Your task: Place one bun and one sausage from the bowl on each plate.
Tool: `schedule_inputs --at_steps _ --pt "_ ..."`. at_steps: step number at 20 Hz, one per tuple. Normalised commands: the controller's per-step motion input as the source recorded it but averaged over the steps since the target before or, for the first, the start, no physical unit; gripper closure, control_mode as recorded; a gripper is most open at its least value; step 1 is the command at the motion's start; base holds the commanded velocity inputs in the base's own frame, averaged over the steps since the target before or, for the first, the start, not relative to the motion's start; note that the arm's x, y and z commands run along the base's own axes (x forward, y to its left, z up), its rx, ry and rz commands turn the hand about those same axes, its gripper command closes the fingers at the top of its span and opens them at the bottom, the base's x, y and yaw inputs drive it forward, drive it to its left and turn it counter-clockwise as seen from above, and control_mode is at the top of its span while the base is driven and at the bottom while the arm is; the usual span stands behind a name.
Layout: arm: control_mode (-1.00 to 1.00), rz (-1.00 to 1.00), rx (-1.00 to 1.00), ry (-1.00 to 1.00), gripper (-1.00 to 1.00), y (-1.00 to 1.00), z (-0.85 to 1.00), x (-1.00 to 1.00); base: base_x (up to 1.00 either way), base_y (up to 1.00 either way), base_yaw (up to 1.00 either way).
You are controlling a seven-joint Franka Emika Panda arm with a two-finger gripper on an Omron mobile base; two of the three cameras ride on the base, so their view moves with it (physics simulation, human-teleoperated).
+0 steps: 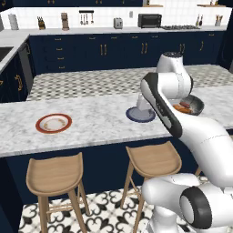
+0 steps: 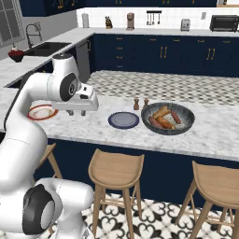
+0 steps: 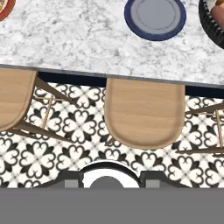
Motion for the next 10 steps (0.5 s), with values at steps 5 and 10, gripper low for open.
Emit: schedule_inputs --at_steps 5,10 --pt "-1.00 0.01 0.01 0.06 -1.00 -0.47 0.02 0.16 0.00 0.00 0.00" --pt "-1.00 0.00 0.00 0.10 -1.00 -0.81 0.01 0.31 0.00 0.00 0.00"
